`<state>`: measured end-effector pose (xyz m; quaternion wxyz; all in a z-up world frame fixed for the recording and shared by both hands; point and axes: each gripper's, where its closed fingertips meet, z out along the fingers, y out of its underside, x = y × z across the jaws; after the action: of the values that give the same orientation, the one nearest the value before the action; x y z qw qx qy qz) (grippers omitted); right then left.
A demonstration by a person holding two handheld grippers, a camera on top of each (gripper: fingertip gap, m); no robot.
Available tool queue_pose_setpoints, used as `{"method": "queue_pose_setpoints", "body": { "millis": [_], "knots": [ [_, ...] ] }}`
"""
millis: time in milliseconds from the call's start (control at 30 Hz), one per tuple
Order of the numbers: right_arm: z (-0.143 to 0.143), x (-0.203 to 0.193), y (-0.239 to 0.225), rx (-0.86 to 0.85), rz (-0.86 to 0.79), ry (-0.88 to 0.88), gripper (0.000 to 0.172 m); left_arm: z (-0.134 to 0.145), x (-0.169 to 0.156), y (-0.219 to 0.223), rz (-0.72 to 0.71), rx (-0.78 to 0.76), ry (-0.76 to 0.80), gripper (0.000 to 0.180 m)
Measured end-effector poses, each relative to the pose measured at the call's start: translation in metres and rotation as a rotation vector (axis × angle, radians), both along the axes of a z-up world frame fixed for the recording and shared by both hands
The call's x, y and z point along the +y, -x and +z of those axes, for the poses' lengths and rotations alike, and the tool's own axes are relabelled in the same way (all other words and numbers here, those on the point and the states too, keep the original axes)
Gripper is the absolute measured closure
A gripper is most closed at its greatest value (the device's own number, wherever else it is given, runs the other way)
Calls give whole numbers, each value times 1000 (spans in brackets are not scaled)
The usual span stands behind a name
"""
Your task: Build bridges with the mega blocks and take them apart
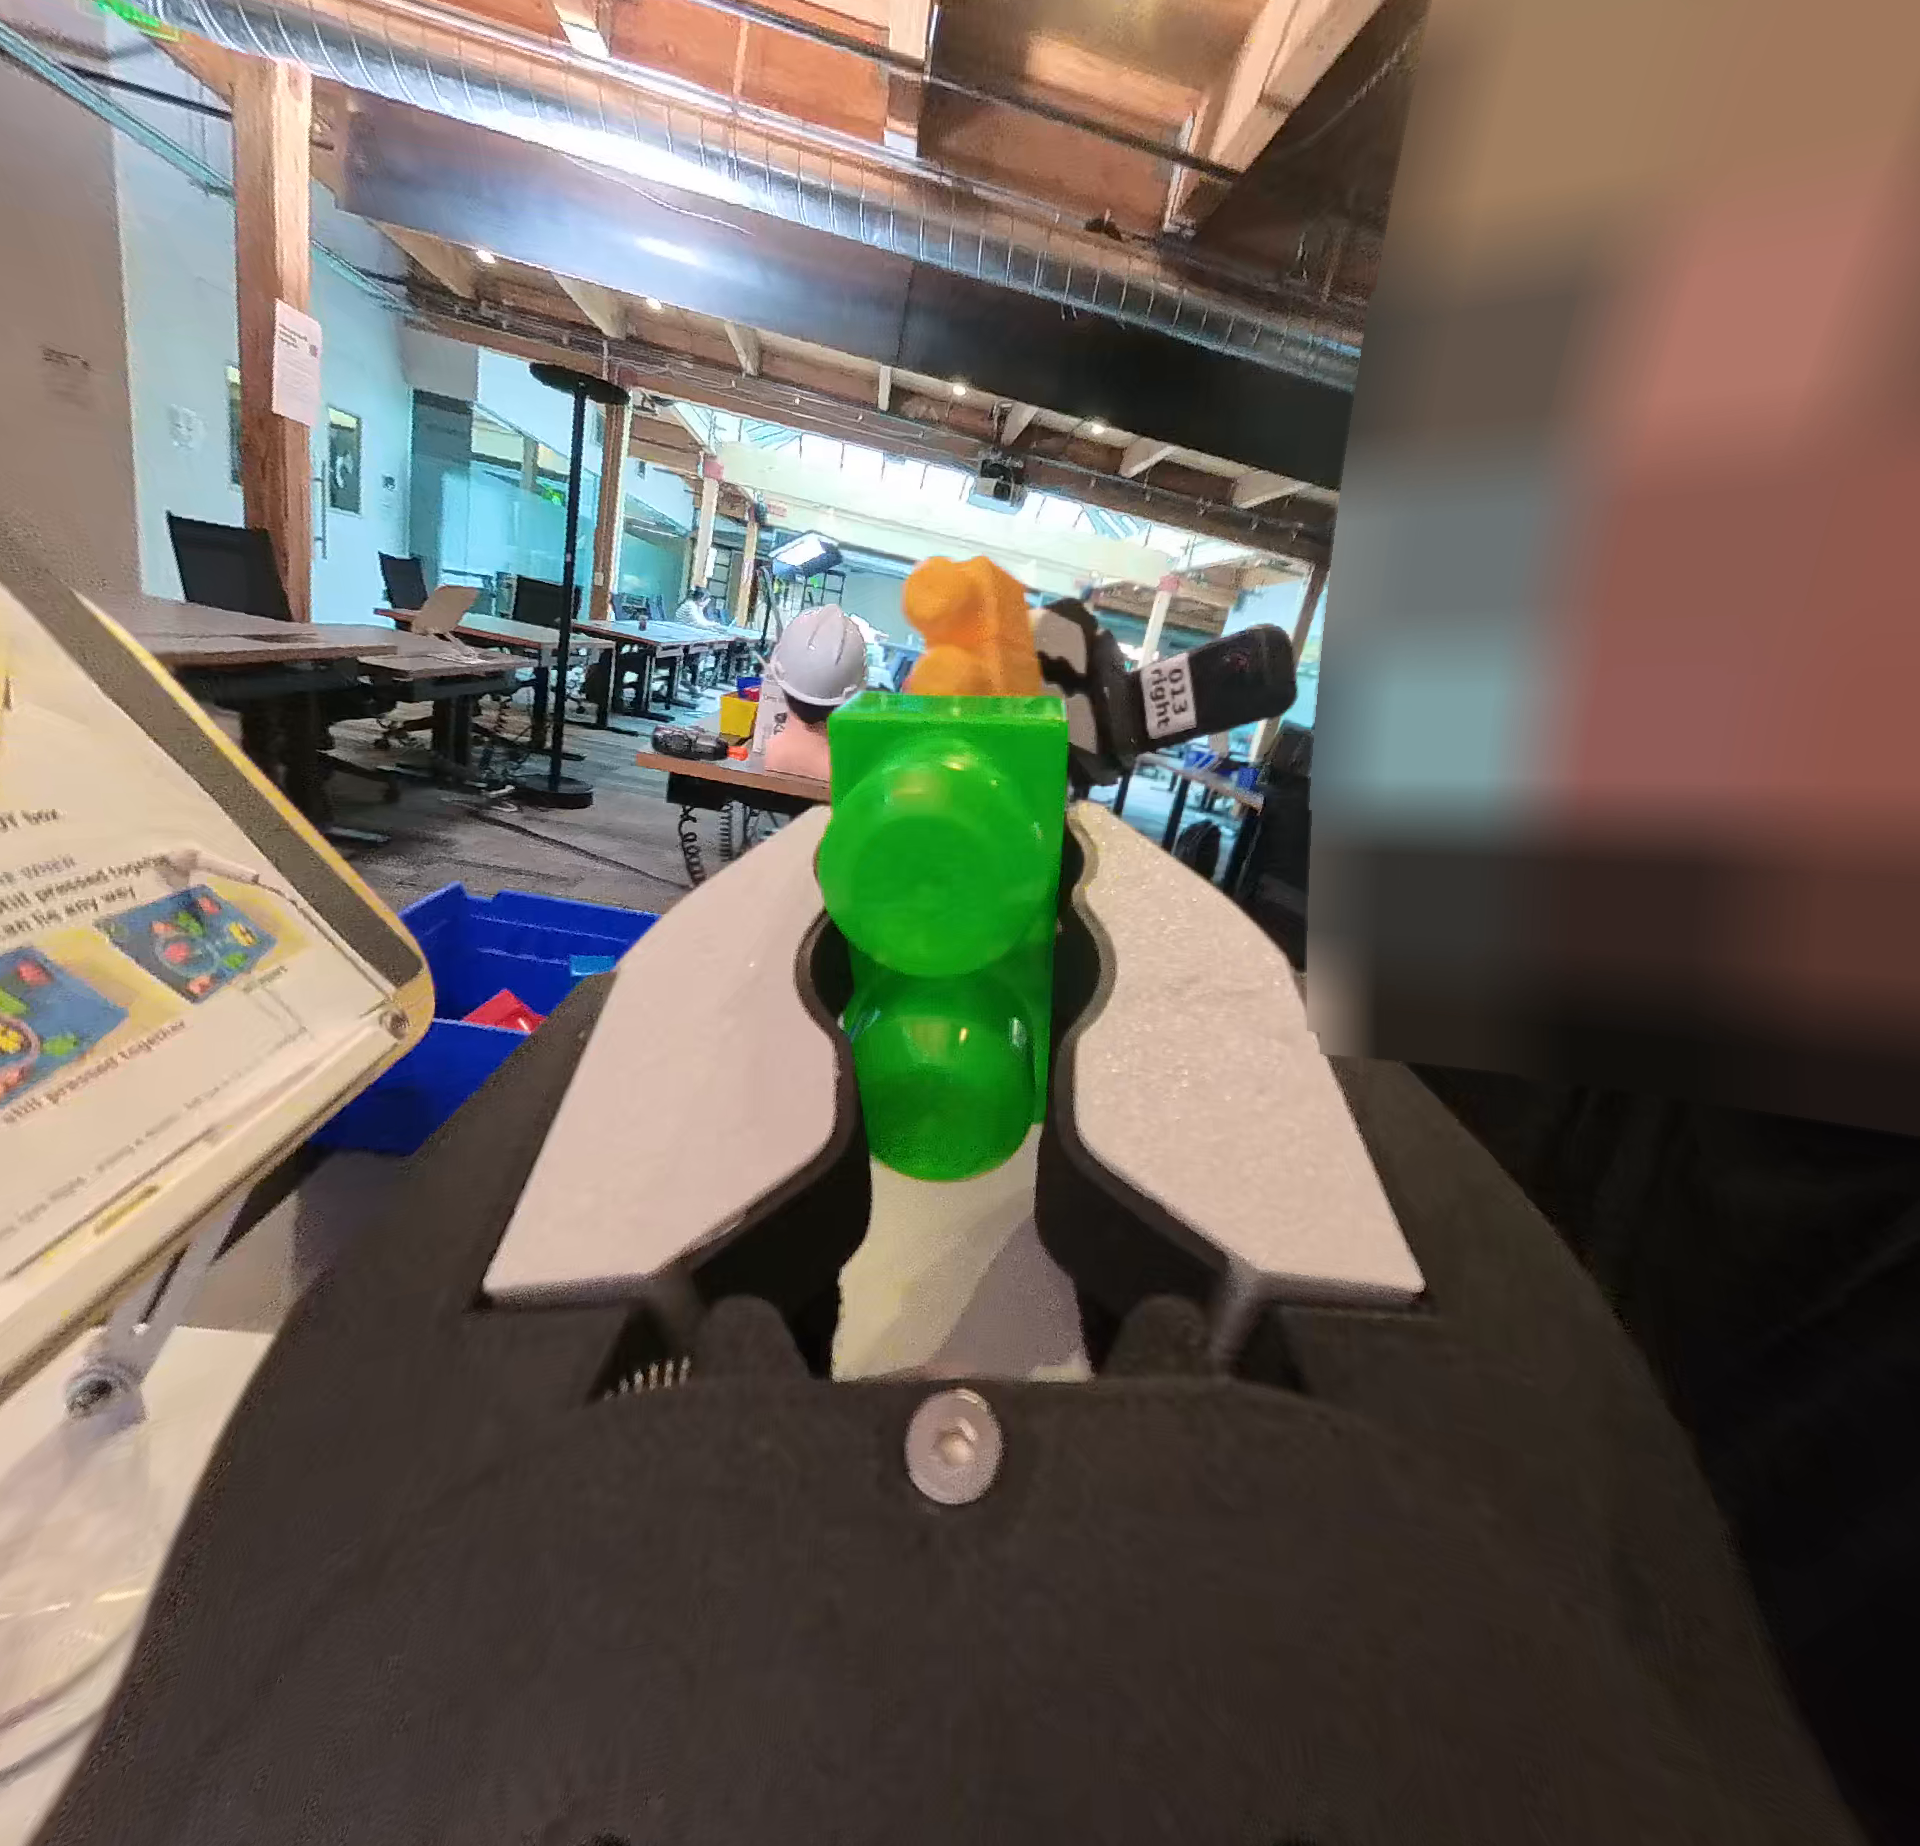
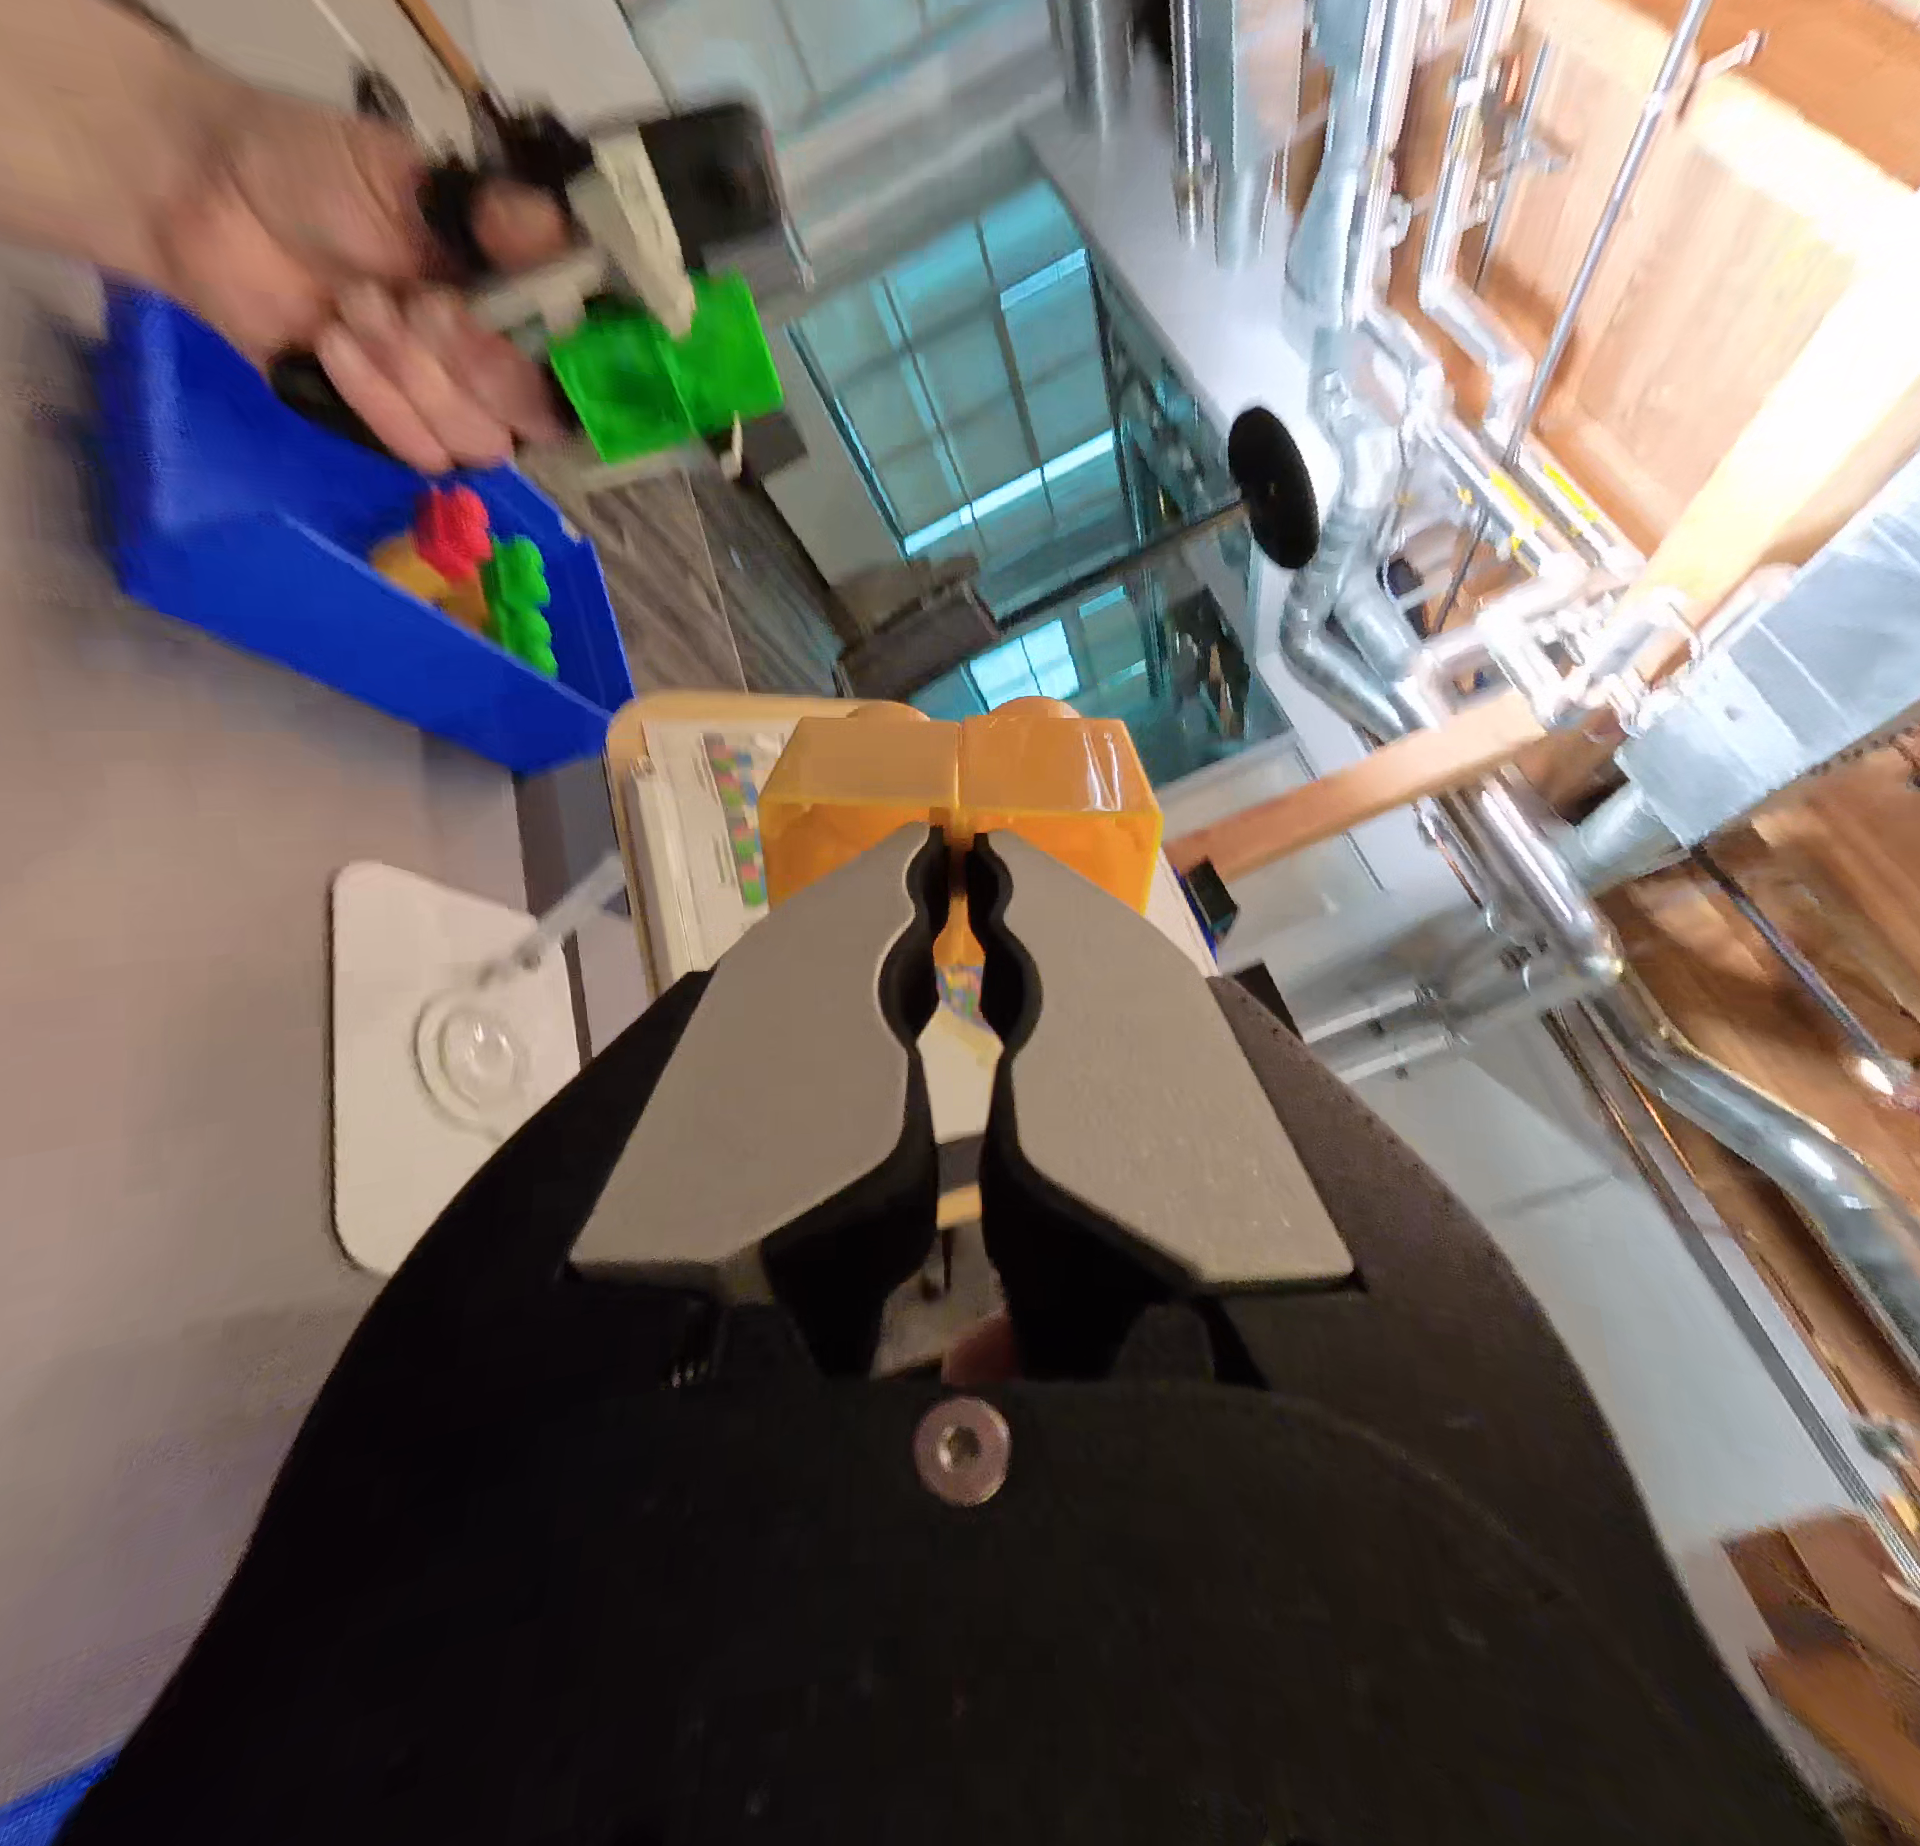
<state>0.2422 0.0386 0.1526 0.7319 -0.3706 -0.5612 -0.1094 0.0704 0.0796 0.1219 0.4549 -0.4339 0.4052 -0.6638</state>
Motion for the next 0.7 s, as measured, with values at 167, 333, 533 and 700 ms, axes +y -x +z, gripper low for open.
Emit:
{"method": "queue_pose_setpoints", "body": {
  "millis": [167,333,533,700],
  "knots": [
    [-26,57,-57,-16,-209,176,168,-3,-7,-6,-4,55,-50,144],
    [-79,111,-125,-46,-451,453,167,-12,5,-5,8,85,-15,144],
    [-180,137,-170,-243,-618,843,167,-27,16,-11,11,130,17,144],
    [-241,152,-192,-258,-683,1071,166,-32,21,-11,7,139,37,144]
  ]
}}
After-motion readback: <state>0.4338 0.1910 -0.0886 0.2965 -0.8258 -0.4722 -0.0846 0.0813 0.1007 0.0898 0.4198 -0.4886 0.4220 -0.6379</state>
